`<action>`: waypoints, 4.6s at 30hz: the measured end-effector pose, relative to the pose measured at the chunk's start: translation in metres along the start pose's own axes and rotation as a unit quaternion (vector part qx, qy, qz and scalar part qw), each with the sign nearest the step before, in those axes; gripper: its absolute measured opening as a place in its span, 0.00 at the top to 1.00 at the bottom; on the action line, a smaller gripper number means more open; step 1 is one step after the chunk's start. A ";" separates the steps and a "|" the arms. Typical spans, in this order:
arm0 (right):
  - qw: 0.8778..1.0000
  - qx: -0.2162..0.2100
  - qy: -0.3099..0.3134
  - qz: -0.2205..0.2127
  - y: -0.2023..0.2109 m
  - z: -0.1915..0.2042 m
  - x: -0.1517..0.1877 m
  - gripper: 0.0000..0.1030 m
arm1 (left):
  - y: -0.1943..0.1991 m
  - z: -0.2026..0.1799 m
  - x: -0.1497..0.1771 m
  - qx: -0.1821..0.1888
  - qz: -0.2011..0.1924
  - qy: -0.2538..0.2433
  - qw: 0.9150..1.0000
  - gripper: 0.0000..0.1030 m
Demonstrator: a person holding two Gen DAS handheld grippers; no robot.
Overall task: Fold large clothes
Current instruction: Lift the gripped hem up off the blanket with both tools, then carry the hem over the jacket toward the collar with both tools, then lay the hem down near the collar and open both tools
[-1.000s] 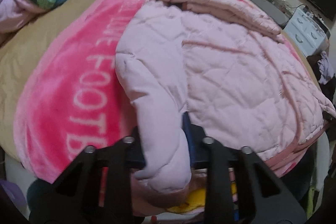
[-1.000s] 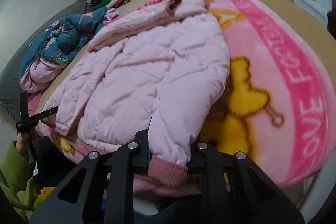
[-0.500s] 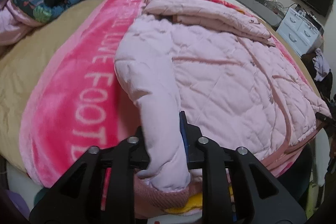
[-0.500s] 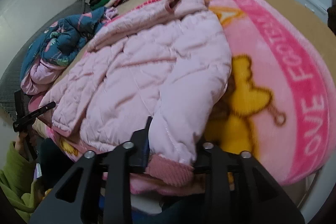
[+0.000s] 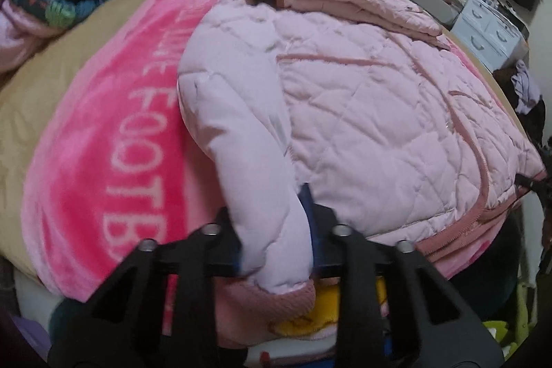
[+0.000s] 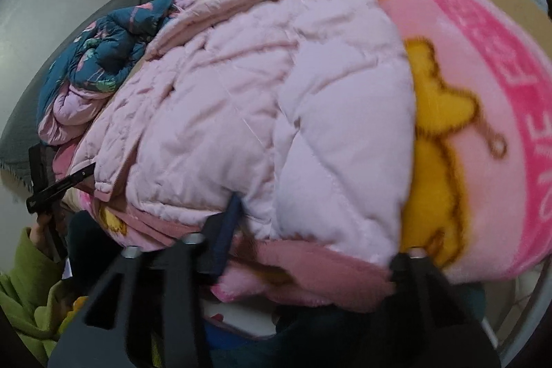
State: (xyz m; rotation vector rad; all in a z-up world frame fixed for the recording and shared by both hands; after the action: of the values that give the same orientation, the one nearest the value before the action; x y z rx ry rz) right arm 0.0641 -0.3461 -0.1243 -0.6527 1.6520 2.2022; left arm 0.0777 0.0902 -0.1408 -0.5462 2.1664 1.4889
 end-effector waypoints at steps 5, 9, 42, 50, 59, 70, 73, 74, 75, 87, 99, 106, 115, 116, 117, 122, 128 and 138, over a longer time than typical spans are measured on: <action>0.998 -0.010 0.012 -0.058 0.029 0.012 -0.026 0.84 | 0.020 -0.011 -0.021 0.007 -0.040 -0.011 0.999 0.92; 0.994 -0.025 0.022 -0.101 0.048 0.022 -0.048 0.85 | 0.035 -0.021 -0.046 0.010 -0.070 -0.022 0.997 0.93; 0.984 -0.005 0.008 -0.178 0.074 0.018 -0.202 0.86 | 0.066 -0.043 -0.200 0.003 -0.168 -0.030 0.985 0.92; 0.981 -0.005 0.000 -0.194 0.075 0.020 -0.251 0.86 | 0.065 -0.033 -0.236 0.002 -0.182 -0.013 0.983 0.92; 0.975 0.001 -0.005 -0.224 0.088 0.023 -0.299 0.86 | 0.068 -0.026 -0.278 0.005 -0.197 0.010 0.980 0.92; 0.971 0.003 -0.030 -0.238 0.084 0.024 -0.340 0.86 | 0.055 -0.016 -0.315 0.017 -0.192 0.024 0.981 0.92; 0.971 0.009 -0.027 -0.239 0.079 0.026 -0.354 0.86 | 0.050 -0.011 -0.322 0.012 -0.188 0.026 0.982 0.92; 0.970 0.010 -0.027 -0.240 0.077 0.026 -0.358 0.86 | 0.049 -0.009 -0.324 0.009 -0.187 0.026 0.982 0.92; 0.970 0.011 -0.026 -0.240 0.075 0.028 -0.363 0.86 | 0.048 -0.007 -0.326 0.006 -0.186 0.026 0.982 0.92; 0.978 0.027 -0.023 -0.207 0.033 0.029 -0.401 0.86 | 0.006 0.012 -0.349 -0.033 -0.158 0.020 0.987 0.92; 0.986 0.006 -0.086 -0.142 -0.035 0.002 -0.430 0.86 | -0.037 0.030 -0.359 -0.049 -0.132 0.027 0.990 0.90; 0.989 0.050 -0.049 -0.129 -0.067 0.007 -0.440 0.84 | -0.061 0.045 -0.358 -0.058 -0.118 0.038 0.991 0.89; 0.988 -0.011 -0.107 -0.107 -0.097 -0.009 -0.444 0.67 | -0.088 0.058 -0.354 -0.064 -0.104 0.046 0.991 0.89; 0.988 -0.016 -0.112 -0.107 -0.099 -0.011 -0.445 0.65 | -0.089 0.058 -0.354 -0.064 -0.103 0.045 0.992 0.89; 0.987 -0.023 -0.117 -0.106 -0.101 -0.012 -0.445 0.63 | -0.091 0.058 -0.355 -0.064 -0.103 0.045 0.992 0.89; 0.984 -0.046 -0.132 -0.114 -0.102 -0.015 -0.451 0.32 | -0.100 0.062 -0.354 -0.064 -0.100 0.046 0.992 0.89; 0.983 -0.048 -0.111 -0.140 -0.092 -0.012 -0.442 0.18 | -0.108 0.061 -0.354 -0.060 -0.096 0.046 0.993 0.86; 0.989 0.048 -0.036 -0.131 -0.106 -0.038 -0.369 0.09 | -0.096 0.043 -0.358 -0.040 -0.119 0.043 0.991 0.57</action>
State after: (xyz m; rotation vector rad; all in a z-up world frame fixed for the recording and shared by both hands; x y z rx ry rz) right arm 0.4363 -0.3438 -0.0242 -0.7108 1.5292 1.9258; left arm 0.4307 0.1221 -0.0235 -0.8792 2.0280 1.4489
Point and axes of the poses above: each gripper's, at about its wrist camera, not at the fingertips, and y roughly against the way its jaws point, z to its left, x to its underside, the point moved 10 cm from there along -y, roughly the way its jaws point, and after that the axes turned 13 degrees about x, right-handed, at the moved point
